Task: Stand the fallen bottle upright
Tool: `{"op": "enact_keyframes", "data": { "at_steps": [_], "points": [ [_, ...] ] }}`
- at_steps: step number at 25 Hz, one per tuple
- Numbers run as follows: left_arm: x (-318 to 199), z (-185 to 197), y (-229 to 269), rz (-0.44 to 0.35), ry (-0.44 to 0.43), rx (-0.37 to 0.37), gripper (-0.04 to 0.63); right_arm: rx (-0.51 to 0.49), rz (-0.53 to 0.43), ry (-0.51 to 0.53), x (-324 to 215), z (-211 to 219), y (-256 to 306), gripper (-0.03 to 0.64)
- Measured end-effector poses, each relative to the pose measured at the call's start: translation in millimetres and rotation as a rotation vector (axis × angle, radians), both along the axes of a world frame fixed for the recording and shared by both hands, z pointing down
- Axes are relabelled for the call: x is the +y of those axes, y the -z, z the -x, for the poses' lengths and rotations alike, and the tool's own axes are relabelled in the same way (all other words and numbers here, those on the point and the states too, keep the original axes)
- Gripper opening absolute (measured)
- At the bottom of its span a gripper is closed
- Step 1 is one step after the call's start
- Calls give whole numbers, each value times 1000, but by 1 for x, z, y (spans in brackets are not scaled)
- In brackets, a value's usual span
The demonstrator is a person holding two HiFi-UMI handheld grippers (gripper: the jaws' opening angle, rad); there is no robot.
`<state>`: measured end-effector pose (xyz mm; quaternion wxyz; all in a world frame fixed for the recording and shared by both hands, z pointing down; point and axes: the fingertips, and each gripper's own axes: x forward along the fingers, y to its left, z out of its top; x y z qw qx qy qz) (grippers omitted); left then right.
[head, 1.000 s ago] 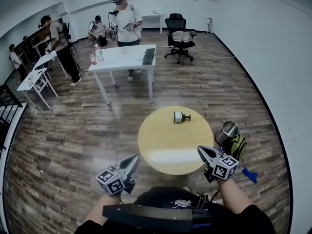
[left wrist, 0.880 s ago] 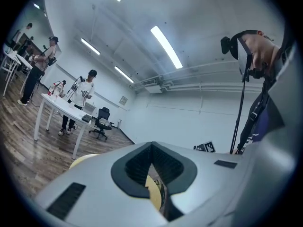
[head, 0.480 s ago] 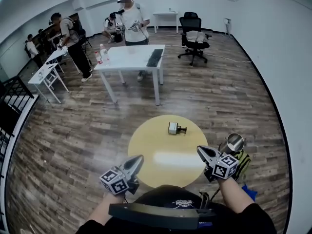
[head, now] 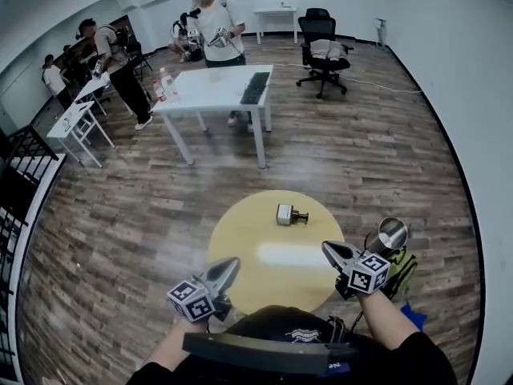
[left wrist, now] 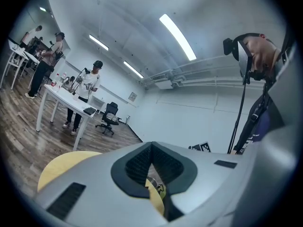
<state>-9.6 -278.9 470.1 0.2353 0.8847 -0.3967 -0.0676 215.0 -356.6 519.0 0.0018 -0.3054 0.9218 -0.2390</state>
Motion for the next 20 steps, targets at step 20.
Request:
{"op": "enact_keyframes", "data": {
  "at_steps": [20],
  "points": [
    [-132,143,-46,21,-194,23,23,97,42,-111,-88,160,-28,-2]
  ]
}}
